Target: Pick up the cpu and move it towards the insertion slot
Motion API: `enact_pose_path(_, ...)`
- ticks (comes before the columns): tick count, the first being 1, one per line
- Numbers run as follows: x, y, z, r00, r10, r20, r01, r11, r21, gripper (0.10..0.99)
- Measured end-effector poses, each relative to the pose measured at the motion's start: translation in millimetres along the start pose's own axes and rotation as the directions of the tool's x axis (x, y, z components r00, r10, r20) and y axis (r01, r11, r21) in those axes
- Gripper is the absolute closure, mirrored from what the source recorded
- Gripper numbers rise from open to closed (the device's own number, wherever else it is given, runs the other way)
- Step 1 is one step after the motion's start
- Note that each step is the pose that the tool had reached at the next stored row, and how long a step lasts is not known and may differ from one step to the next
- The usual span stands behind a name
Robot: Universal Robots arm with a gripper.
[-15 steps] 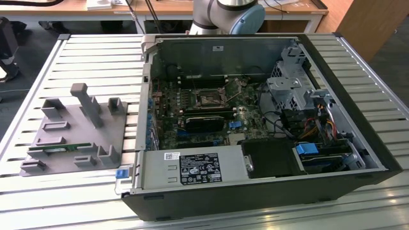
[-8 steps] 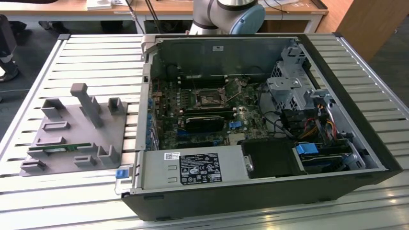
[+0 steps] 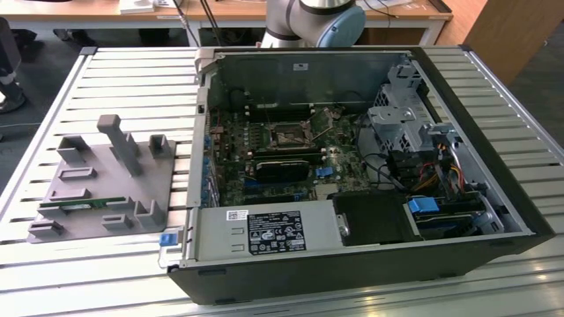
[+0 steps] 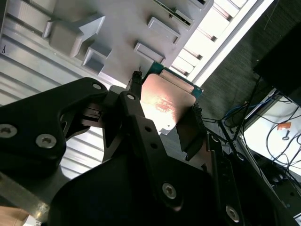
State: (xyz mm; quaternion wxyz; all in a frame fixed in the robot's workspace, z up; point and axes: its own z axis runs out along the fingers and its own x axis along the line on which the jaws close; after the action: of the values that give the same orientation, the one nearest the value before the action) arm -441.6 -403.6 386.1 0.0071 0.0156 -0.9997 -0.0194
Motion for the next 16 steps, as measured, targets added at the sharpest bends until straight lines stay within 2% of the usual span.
enact_pose_path(16,0.1,0.3,-8.3,1.0000,0.000,0.0000,0.000,1.0000,0.000,0.541)
